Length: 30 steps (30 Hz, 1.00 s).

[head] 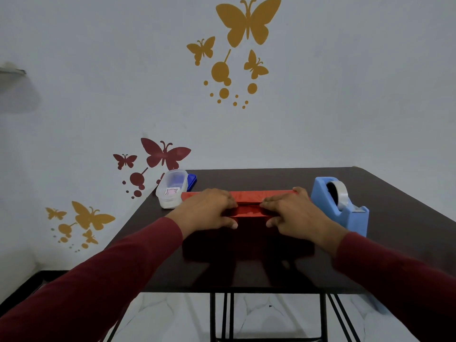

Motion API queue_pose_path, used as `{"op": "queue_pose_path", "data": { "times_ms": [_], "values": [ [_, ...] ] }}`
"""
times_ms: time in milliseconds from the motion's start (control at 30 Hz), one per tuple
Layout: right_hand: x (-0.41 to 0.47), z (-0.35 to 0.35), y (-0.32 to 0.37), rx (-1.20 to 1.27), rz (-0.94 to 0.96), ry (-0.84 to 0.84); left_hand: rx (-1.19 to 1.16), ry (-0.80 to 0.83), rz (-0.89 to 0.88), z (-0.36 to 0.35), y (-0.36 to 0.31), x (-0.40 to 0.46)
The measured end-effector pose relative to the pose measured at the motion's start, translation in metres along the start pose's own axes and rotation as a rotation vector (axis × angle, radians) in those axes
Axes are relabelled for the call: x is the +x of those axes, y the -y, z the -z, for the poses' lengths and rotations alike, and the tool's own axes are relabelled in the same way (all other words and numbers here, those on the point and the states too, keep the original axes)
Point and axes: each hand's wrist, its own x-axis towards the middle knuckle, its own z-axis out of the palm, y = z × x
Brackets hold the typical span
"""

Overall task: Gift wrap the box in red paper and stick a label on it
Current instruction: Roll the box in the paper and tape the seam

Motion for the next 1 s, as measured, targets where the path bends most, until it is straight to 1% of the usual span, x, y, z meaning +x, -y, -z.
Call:
{"op": "queue_pose_path", "data": {
  "times_ms": [167, 267, 367, 533, 667, 800, 900, 1000],
  "values": [
    [0.001, -0.004, -0.006, 0.039, -0.020, 0.011, -0.071, 0.021, 0.031, -0.005, -0.001, -0.002],
    [0.001, -0.014, -0.010, 0.101, -0.048, -0.036, -0.106, -0.039, 0.046, -0.012, -0.003, -0.005],
    [0.001, -0.023, -0.012, 0.160, -0.073, -0.074, -0.205, -0.088, 0.101, -0.018, -0.005, -0.008],
    [-0.006, -0.029, -0.011, 0.183, -0.091, -0.140, -0.188, -0.135, 0.116, -0.029, -0.007, -0.011],
    [-0.015, -0.031, -0.016, 0.213, -0.117, -0.232, -0.201, -0.225, 0.106, -0.039, -0.011, -0.014],
    [-0.020, -0.032, -0.022, 0.256, -0.104, -0.264, -0.239, -0.301, 0.138, -0.049, -0.013, -0.016],
    [-0.022, -0.033, -0.023, 0.274, -0.096, -0.284, -0.220, -0.359, 0.140, -0.052, -0.017, -0.016],
    [-0.027, -0.035, -0.024, 0.275, -0.091, -0.355, -0.192, -0.413, 0.145, -0.057, -0.021, -0.019]
  ]
}}
